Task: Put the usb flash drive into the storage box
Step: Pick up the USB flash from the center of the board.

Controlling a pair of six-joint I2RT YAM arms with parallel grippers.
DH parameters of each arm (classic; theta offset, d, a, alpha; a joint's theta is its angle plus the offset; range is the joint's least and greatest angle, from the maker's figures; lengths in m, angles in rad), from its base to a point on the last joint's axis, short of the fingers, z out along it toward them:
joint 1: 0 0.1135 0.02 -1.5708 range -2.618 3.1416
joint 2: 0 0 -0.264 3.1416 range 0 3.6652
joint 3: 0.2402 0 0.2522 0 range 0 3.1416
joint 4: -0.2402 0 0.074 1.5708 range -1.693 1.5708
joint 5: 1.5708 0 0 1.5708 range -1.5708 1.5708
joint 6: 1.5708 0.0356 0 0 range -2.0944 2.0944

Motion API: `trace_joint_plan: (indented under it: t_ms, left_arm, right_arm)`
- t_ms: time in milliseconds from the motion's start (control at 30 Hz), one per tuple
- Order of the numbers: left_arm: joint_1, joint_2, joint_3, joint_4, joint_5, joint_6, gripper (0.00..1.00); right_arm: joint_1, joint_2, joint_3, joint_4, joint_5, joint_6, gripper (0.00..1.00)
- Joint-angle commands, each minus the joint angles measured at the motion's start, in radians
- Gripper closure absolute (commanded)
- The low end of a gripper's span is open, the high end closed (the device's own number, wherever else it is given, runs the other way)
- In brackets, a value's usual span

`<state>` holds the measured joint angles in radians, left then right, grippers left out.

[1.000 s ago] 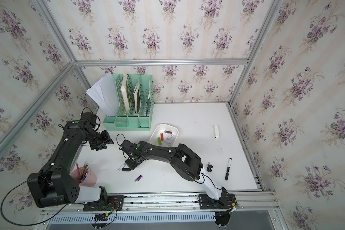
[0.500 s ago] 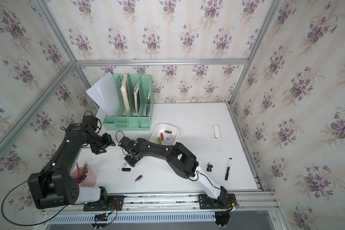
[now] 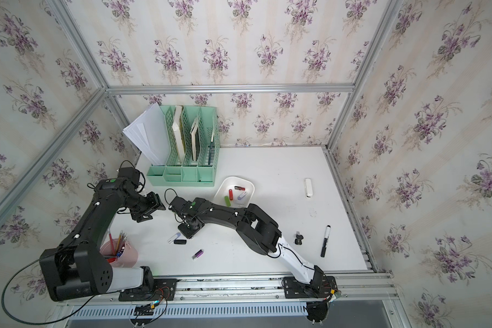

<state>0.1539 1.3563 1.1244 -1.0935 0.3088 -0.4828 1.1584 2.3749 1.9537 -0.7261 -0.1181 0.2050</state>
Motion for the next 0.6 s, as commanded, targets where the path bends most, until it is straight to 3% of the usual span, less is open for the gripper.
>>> trace_joint_plan:
  t_ms: [0, 333, 567]
  left_arm:
    - [0.002, -0.008, -0.002, 0.007, 0.006, 0.005, 0.34]
    - [0.002, -0.016, -0.02, 0.009, 0.015, 0.006, 0.34]
    - [0.001, -0.024, -0.061, 0.029, 0.03, -0.004, 0.34]
  right_arm:
    - [0.012, 0.002, -0.005, -0.03, 0.011, -0.007, 0.58]
    - [0.018, 0.012, -0.015, -0.025, 0.017, -0.001, 0.6]
    - [0.018, 0.017, -0.021, -0.04, 0.066, 0.005, 0.68]
